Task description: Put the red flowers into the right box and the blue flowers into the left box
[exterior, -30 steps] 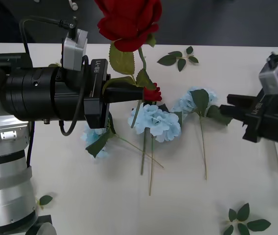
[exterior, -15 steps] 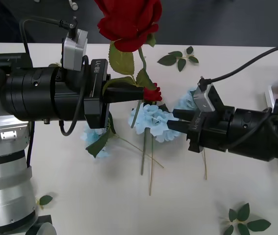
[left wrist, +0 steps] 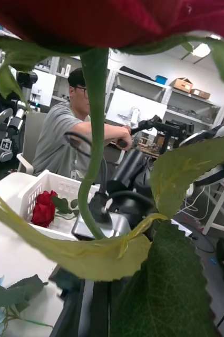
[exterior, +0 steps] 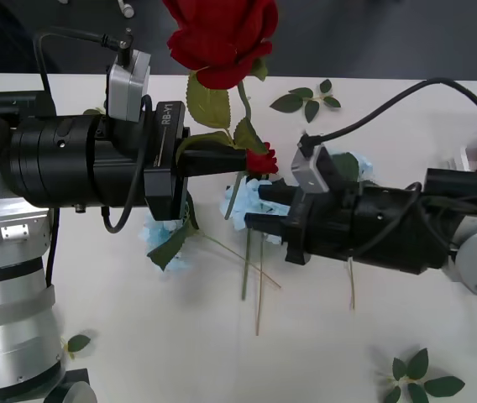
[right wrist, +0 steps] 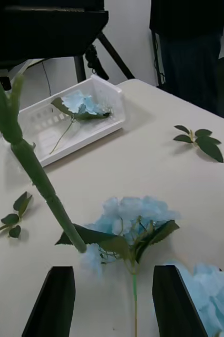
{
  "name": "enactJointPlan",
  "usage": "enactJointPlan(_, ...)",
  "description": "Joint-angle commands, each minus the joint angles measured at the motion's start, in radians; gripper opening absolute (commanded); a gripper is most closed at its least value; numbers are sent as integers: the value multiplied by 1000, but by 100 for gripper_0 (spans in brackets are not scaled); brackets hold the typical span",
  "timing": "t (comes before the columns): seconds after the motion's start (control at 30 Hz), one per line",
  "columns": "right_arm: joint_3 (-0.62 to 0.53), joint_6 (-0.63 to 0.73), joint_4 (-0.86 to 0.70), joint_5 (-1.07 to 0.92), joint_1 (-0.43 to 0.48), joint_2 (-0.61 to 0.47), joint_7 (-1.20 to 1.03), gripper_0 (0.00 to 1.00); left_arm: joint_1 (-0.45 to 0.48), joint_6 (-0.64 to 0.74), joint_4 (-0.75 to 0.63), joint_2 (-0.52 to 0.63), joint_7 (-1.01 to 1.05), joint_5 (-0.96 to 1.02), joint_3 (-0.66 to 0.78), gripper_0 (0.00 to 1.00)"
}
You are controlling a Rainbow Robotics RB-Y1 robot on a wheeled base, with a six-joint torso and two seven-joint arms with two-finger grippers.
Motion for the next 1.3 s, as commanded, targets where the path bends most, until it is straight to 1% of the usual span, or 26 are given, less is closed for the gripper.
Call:
enactJointPlan(0.03, -2, -1, 4, -4, -22, 53, 60, 44, -26, 8, -24, -4, -15, -4, -9, 0)
enactJointPlan(0.13, -1, -1, 7, -4, -31, 68, 66, 47, -26, 8, -24, -4, -15, -4, -9, 0)
enactJointPlan(0.23, 1, -1, 7, -4, -37, 82, 78, 53, -26, 8, -24, -4, -15, -4, -9, 0)
enactJointPlan(0.3, 1, -1, 7, -5, -37, 91, 84, 55, -26, 8, -24, -4, -15, -4, -9, 0)
enactJointPlan(0.6, 5, -1, 7, -18, -54, 119, 97, 55, -26, 8, -24, -4, -15, -4, -9, 0)
enactJointPlan(0.9, 4, -3, 7, -116, -57, 166, 123, 55, -26, 8, -24, -4, -15, -4, -9, 0)
enactJointPlan(1.17, 4, -9, 7, -130, -57, 162, 135, 55, -26, 8, -24, -4, -15, -4, -9, 0)
enactJointPlan(1.23, 4, -7, 9, -130, -56, 160, 137, 34, -26, 8, -24, -4, -15, -4, -9, 0)
enactJointPlan(1.27, 4, -9, 9, -130, -56, 157, 138, 15, -26, 8, -24, -4, -15, -4, -9, 0)
enactJointPlan(1.3, 4, -7, 10, -130, -56, 154, 138, 4, -26, 8, -24, -4, -15, -4, -9, 0)
